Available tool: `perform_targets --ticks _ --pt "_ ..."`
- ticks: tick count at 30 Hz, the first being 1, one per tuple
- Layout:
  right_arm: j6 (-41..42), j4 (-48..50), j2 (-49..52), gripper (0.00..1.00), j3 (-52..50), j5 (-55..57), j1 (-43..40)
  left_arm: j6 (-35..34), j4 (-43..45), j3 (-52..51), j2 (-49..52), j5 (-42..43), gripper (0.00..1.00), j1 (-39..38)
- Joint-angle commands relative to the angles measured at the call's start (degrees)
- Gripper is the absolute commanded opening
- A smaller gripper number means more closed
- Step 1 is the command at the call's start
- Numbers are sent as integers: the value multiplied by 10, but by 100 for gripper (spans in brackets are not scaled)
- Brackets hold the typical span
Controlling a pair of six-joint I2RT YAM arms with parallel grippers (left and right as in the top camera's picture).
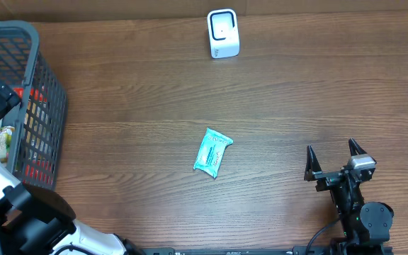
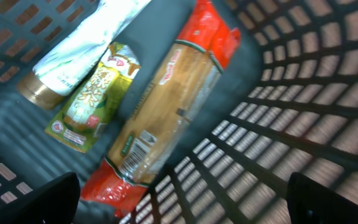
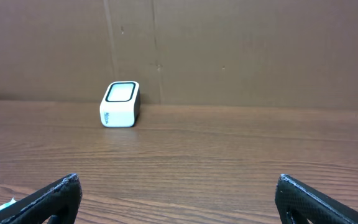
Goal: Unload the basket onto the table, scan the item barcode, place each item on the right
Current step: 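Return the left gripper to the basket and grasp the spaghetti pack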
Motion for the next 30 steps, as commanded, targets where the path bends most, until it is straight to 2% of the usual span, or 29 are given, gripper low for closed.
perform_targets --ticks 1,6,11,18,24,30 --pt "0 3 -5 100 -6 5 3 14 -1 -25 23 26 97 -3" --pt "0 3 -5 100 -6 6 3 15 12 -27 34 49 96 -3" --pt "0 3 -5 100 -6 6 3 43 10 -28 67 49 96 -2" --pt "0 3 -5 100 -6 6 3 128 -4 -28 151 50 81 -8" --pt "0 3 -5 100 -6 6 3 132 5 -28 204 45 77 -8" --pt "0 3 -5 100 -6 5 3 132 20 -28 213 12 77 -9"
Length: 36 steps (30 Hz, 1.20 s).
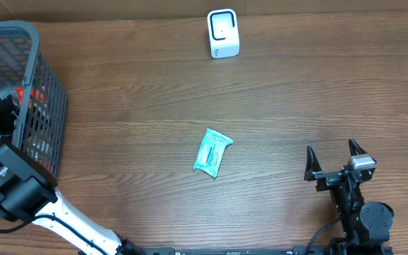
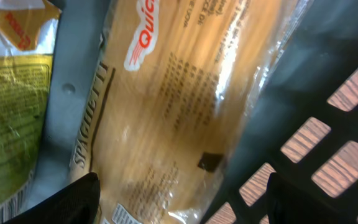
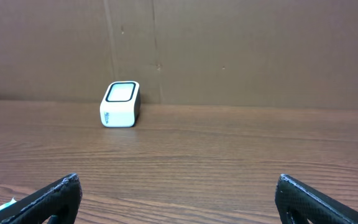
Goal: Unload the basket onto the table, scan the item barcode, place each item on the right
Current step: 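Return the left gripper to the basket and grasp the spaghetti pack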
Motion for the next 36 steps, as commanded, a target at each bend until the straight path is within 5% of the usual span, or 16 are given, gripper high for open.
perform_targets --ticks 1,9,17,20,23,29,36 --pt "0 3 -5 100 -6 5 3 17 7 -3 10 -20 77 -11" --pt "0 3 -5 100 -6 5 3 21 37 -3 11 -49 89 -17" --pt "0 3 -5 100 -6 5 3 23 72 -6 31 -72 84 -27" --pt "0 3 -5 100 -6 5 3 23 71 -6 50 -68 70 -27" --pt "0 3 -5 100 -6 5 3 23 69 -6 60 -66 42 -27" --pt "0 3 -5 100 -6 5 3 23 69 -5 55 -66 4 -27" --pt "0 3 -5 100 -6 5 3 -10 41 31 6 -66 4 -27"
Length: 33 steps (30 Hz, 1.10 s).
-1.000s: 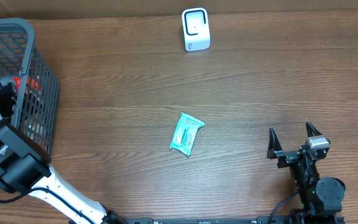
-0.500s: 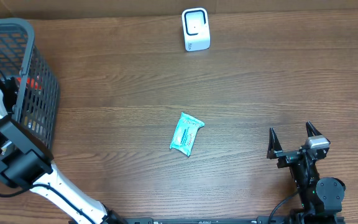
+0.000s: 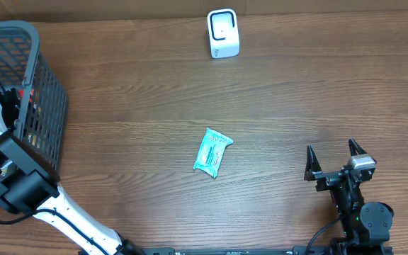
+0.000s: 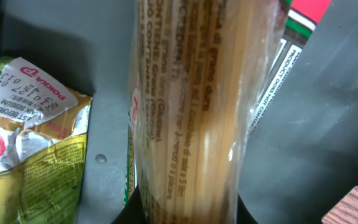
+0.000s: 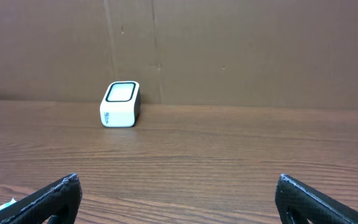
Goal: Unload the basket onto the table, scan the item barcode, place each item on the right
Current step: 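Return the left gripper to the basket and grasp the spaghetti pack, then lift the orange spaghetti pack out and place it beside the teal pack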
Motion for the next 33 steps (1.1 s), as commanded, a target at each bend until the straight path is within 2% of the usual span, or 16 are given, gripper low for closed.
perform_targets --ticks 1,8,13,18,23,28,33 --pt "0 3 -5 100 -6 6 3 -54 -32 32 -37 12 4 -2" --pt "0 3 -5 100 -6 5 3 -99 -74 148 -180 13 4 -9" --pt "0 3 -5 100 -6 5 3 -98 -38 162 -315 6 4 -40" --pt "0 3 -5 100 -6 6 3 -95 -28 161 -388 0 4 -97" --pt "0 3 -5 100 -6 5 3 -92 -50 161 -418 -7 4 -169" --pt "0 3 -5 100 -6 5 3 -92 -119 138 -411 25 4 -267" --pt "0 3 -5 100 -6 5 3 -118 -127 30 -398 78 4 -371"
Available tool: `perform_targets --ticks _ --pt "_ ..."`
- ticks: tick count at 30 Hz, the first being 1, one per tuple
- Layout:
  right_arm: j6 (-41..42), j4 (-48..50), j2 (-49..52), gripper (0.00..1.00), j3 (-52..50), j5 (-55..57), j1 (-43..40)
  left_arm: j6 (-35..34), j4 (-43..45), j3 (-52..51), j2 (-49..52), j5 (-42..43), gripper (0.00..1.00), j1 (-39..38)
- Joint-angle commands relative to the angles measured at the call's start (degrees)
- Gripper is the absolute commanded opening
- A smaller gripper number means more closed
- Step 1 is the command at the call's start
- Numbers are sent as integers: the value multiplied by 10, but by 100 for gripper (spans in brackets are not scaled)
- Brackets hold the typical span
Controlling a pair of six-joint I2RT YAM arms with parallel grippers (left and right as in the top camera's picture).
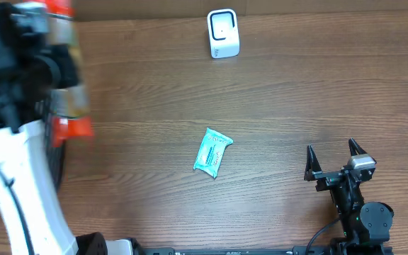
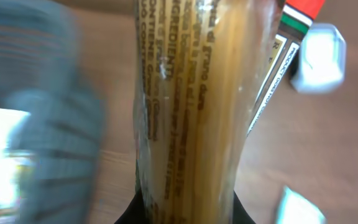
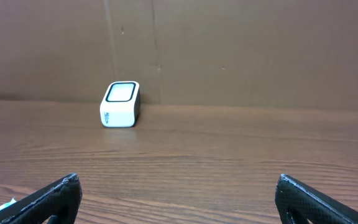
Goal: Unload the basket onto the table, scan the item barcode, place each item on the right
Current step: 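Lift the orange spaghetti pack out and place it beside the teal pack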
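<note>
A long clear spaghetti pack [image 2: 191,112] with red ends fills the left wrist view, and my left gripper [image 2: 186,214] is shut on it. Overhead, the pack [image 1: 68,78] hangs blurred, high above the table's left side, under the raised left arm. The white barcode scanner [image 1: 223,33] stands at the back middle, also seen as a scanner [image 3: 120,104] in the right wrist view and as a blurred scanner [image 2: 319,56] beyond the pack. My right gripper [image 1: 335,159] rests open at the front right, holding nothing.
A teal packet [image 1: 212,152] lies in the middle of the table. The grey mesh basket [image 2: 48,124] is a blur at the left, largely hidden overhead by the left arm. A brown cardboard wall [image 3: 229,50] backs the table.
My left gripper, shut on the spaghetti pack down in the basket, is now high above the table with the pack, outside the basket. The right arm has not moved.
My left gripper hung open over the basket's contents, then was low over the spaghetti pack, still open. Then it was shut on the pack inside the basket. Now the pack is out and raised over the table's left side. The right arm stayed still throughout.
</note>
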Motion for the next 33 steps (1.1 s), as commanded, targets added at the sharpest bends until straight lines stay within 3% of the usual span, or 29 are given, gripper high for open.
perform_targets --ticks 1,5,13,17,22,24,25,26,27,28,33 --pt "0 3 -5 100 -6 5 3 -39 24 -87 4 66 4 -75" --pt "0 3 -5 100 -6 5 3 -100 84 -238 9 70 4 -146" --pt "0 3 -5 100 -6 5 3 -233 299 -511 26 81 4 -249" --pt "0 3 -5 100 -6 5 3 -264 372 -578 42 80 4 -269" --pt "0 3 -5 100 -6 5 3 -264 397 -591 73 76 4 -271" --pt "0 3 -5 100 -6 5 3 -263 409 -591 77 76 18 -269" --pt "0 3 -5 100 -6 5 3 -259 417 -591 77 76 34 -269" --pt "0 3 -5 100 -6 5 3 -255 423 -589 76 75 57 -269" --pt "0 3 -5 100 -6 5 3 -251 426 -583 76 73 95 -268" --pt "0 3 -5 100 -6 5 3 -247 427 -576 76 74 100 -265" --pt "0 3 -5 100 -6 5 3 -230 358 -475 69 76 100 -240"
